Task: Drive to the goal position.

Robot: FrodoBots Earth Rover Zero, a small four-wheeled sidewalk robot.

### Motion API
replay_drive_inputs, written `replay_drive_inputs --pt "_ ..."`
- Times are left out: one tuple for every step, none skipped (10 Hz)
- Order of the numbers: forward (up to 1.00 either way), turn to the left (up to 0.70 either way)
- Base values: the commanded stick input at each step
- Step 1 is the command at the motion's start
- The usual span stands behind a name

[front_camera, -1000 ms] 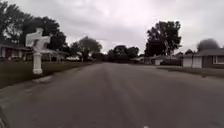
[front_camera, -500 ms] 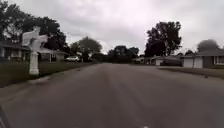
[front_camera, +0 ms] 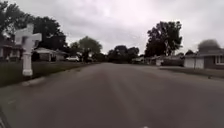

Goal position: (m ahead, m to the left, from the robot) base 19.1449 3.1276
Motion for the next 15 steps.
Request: replay_drive_inputs --pt "0.70 0.00" --pt "0.70 0.00" --pt "0.70 0.00" --pt "0.70 0.00" --pt "0.70 0.00" --pt "0.70 0.00" --pt "0.70 0.00" --pt "0.70 0.00" --pt "0.70 0.00" --pt "0.70 0.00" --pt "0.70 0.00" --pt "0.70 0.00" --pt "0.70 0.00" --pt "0.70 0.00" --pt "0.70 0.00"
